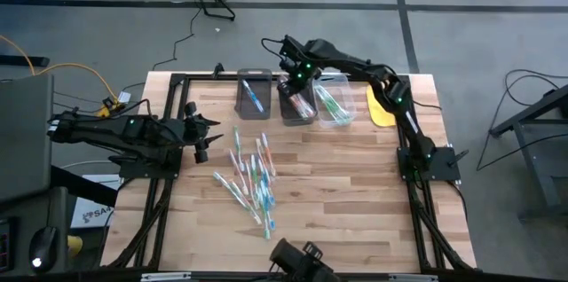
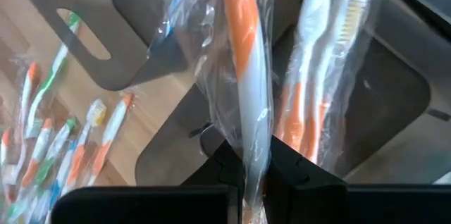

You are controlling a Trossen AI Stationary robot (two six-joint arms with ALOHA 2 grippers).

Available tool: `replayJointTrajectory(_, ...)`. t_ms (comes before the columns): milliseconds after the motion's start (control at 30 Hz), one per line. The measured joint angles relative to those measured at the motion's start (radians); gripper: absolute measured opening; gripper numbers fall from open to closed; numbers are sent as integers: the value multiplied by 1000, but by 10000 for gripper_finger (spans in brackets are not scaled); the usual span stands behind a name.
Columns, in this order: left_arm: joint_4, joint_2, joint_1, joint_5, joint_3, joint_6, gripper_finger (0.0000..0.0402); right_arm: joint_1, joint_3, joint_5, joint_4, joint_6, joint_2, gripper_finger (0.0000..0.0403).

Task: Pick & Place Toothbrushes
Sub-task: Put the orange toothbrush into the right black bin

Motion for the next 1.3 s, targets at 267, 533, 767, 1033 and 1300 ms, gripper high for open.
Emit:
replayJointTrajectory(267,0,0,0,22,0,-11,175,13,-12,2,7,3,21,18)
replayJointTrajectory(533,-8,0,0,22,1,-11,175,13,-12,28,12,6,21,56)
replayJointTrajectory(767,-8,0,0,22,1,-11,175,13,-12,27,13,-8,21,128)
replayJointTrajectory(1033,-9,0,0,22,1,-11,175,0,-12,59,23,-69,17,143)
replayJointTrajectory(1300,-9,0,0,21,1,-11,175,17,-12,116,62,-137,0,19)
